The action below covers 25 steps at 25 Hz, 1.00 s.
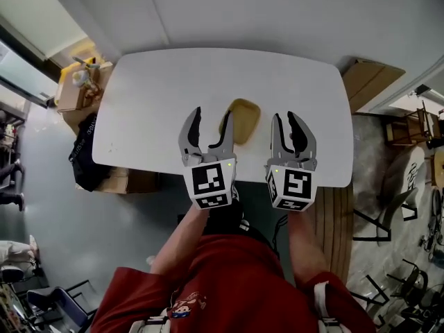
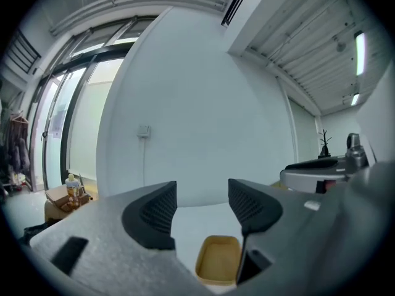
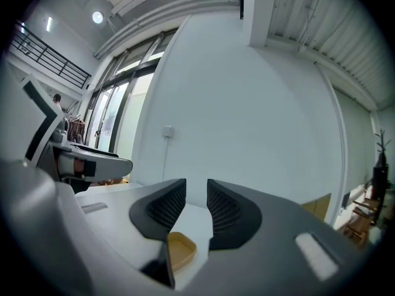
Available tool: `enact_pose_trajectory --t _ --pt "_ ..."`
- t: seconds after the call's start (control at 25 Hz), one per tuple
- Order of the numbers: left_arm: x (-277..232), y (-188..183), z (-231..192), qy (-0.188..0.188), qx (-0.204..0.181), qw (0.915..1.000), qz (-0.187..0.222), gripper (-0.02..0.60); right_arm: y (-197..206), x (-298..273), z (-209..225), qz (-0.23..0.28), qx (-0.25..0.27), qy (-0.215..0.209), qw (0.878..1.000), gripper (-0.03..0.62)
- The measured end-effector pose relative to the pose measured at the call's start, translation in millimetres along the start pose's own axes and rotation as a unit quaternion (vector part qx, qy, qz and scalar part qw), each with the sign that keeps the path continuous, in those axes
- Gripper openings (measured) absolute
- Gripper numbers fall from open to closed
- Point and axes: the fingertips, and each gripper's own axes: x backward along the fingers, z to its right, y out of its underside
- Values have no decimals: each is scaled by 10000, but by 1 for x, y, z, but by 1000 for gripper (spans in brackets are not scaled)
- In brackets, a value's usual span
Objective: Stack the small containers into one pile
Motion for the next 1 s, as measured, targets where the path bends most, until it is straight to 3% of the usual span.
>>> enact_pose_trajectory --t 0.36,0.68,1.0 --pt "82 -33 33 38 -704 9974 130 219 -28 88 -9 270 -245 131 9992 107" --pt "108 -38 11 213 -705 9969 288 212 -49 111 -36 425 -95 248 9987 106" --pt "120 -57 -34 395 -873 9936 591 155 -70 97 -90 499 138 309 9982 94"
